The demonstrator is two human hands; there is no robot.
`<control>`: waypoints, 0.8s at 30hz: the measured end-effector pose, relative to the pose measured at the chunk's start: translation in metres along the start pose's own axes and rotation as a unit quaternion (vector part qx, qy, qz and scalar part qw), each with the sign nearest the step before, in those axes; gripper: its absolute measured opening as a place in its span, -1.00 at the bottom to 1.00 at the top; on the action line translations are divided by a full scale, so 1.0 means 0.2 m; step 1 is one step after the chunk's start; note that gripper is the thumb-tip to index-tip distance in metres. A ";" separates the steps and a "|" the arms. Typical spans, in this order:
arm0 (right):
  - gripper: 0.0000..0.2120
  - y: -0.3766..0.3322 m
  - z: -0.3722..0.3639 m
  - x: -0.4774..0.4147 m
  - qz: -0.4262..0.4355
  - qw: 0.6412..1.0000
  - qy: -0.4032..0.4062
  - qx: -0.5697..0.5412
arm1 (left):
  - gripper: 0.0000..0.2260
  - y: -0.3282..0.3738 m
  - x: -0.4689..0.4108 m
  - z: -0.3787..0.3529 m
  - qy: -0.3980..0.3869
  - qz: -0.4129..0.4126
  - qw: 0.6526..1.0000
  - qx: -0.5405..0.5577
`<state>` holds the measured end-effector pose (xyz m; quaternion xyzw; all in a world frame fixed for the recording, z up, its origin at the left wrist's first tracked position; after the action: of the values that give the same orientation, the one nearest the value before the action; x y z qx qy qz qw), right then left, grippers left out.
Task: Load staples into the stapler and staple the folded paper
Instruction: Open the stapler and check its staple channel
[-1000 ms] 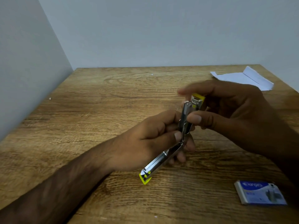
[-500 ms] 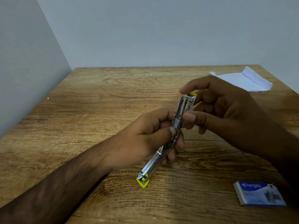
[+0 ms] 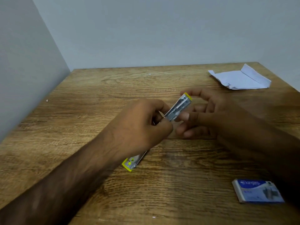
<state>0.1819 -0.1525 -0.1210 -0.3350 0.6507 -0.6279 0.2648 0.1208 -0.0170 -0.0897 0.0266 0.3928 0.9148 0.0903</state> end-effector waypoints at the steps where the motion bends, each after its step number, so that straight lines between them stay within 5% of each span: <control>1: -0.47 0.03 -0.01 0.00 -0.033 0.998 -0.010 -0.043 | -0.76 0.04 0.00 0.04 0.024 0.001 0.998 -0.066; 5: -0.62 0.07 -0.09 0.00 -0.075 0.983 -0.072 -0.149 | -0.74 0.21 -0.03 0.08 0.069 0.006 0.957 -0.283; 9: -0.64 0.04 -0.07 0.00 -0.032 0.971 -0.042 -0.234 | -0.79 0.37 -0.05 -0.01 0.081 -0.044 0.912 -0.400; 14: -0.62 0.03 -0.06 0.01 -0.020 0.963 -0.031 -0.268 | -0.76 0.40 -0.04 0.00 0.122 -0.050 0.892 -0.433; 24: -0.74 -0.02 -0.05 0.02 -0.002 0.964 -0.047 -0.261 | -0.68 0.41 0.04 0.08 0.159 -0.122 0.915 -0.351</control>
<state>0.1711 -0.1490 -0.1156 -0.4229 0.7779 -0.4209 0.1968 0.1024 -0.0600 -0.0193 -0.2007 0.0561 0.9679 0.1408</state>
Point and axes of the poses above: each hand's wrist, its own x-axis away from the middle knuckle, its own z-axis out of the back of the hand, y = z × x, the point moved 9 cm from there along -x, towards the middle knuckle, and after that the axes turned 11 degrees about -y, right-handed, at the moved point
